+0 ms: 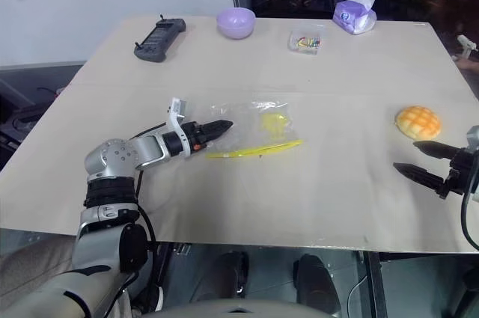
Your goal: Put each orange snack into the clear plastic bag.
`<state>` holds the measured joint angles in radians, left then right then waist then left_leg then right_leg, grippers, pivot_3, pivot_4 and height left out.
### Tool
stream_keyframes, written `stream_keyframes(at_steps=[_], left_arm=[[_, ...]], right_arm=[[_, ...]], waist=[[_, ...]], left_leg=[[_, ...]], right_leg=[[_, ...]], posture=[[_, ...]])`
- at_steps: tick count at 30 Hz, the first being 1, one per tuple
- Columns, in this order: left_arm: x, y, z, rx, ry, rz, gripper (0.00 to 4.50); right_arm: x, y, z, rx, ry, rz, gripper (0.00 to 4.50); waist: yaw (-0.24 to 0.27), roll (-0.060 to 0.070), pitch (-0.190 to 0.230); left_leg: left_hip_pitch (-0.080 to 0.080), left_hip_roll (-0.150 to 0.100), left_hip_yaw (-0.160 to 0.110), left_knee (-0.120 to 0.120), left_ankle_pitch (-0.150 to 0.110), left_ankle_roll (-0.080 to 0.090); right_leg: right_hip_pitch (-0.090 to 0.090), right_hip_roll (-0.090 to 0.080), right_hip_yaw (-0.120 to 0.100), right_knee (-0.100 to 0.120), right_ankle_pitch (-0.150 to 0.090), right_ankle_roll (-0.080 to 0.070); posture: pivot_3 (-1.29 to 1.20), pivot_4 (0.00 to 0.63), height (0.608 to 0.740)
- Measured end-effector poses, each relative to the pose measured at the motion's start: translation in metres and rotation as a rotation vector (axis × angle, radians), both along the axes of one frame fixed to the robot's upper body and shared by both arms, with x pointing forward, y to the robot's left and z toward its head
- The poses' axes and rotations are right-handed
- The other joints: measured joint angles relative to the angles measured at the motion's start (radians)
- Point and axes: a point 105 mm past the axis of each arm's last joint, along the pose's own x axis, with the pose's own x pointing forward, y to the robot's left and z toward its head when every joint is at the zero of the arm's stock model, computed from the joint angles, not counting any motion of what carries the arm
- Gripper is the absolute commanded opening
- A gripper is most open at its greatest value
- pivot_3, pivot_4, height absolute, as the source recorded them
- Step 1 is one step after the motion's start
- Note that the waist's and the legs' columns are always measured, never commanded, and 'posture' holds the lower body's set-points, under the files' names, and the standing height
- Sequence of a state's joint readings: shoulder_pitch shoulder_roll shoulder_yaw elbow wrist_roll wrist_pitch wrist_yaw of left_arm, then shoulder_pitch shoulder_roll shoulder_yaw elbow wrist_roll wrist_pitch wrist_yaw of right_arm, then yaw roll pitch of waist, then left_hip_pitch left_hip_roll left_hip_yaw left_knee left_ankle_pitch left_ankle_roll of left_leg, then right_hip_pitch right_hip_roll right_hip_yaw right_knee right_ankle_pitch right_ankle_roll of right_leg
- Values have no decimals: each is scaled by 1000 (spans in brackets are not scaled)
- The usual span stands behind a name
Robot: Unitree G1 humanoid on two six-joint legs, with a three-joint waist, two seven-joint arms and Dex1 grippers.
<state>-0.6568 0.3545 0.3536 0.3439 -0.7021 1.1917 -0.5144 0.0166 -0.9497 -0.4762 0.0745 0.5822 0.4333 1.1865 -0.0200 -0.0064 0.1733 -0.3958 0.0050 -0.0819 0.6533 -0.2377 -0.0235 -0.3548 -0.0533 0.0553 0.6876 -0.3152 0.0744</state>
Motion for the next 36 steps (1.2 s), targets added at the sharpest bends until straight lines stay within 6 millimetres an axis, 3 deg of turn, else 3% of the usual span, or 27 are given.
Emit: stream_keyframes(at_steps=[5, 10, 16, 22, 29, 36], left_arm=[[-16, 7, 4, -29, -14, -28, 2992], [-35, 31, 17, -56, -59, -33, 2992], [-44, 43, 7, -54, -33, -13, 2992], [-38, 32, -5, -36, -10, -27, 2992], [-10, 1, -1, -45, -26, -48, 2992], [1, -15, 1, -66, -29, -61, 2992]], right_arm=[[0, 0, 0, -2, -1, 1, 4500], [1, 0, 0, -4, -4, -5, 4500], [2, 0, 1, -5, -5, -3, 4500], [3, 1, 1, -6, -9, -2, 4500], [0, 1, -4, -1, 4, -8, 4500], [-3, 2, -9, -2, 16, -15, 4500]], waist=[[-4, -1, 1], [-10, -1, 1], [-10, -2, 1], [-9, -2, 2], [6, -2, 1], [4, -2, 1]], left_leg=[[-2, 1, 0, -2, 0, 0], [-4, 1, 0, -2, 0, 0], [-4, 1, 0, -3, 0, 0], [-4, 0, 0, -3, 0, 0], [-4, 0, -1, -3, 0, 0], [-4, 0, -1, -4, 0, 0]], right_leg=[[-2, 0, 0, -3, 0, 0], [-3, 0, 0, -3, 0, 0], [-3, 0, 0, -4, 0, 0], [-3, 0, 0, -5, 0, 0], [-2, 0, -2, -6, 0, 0], [-2, 0, -1, -7, 0, 0]], posture=[[0, 150, 740], [0, 150, 740], [0, 150, 740], [0, 150, 740], [0, 150, 740], [0, 150, 740]])
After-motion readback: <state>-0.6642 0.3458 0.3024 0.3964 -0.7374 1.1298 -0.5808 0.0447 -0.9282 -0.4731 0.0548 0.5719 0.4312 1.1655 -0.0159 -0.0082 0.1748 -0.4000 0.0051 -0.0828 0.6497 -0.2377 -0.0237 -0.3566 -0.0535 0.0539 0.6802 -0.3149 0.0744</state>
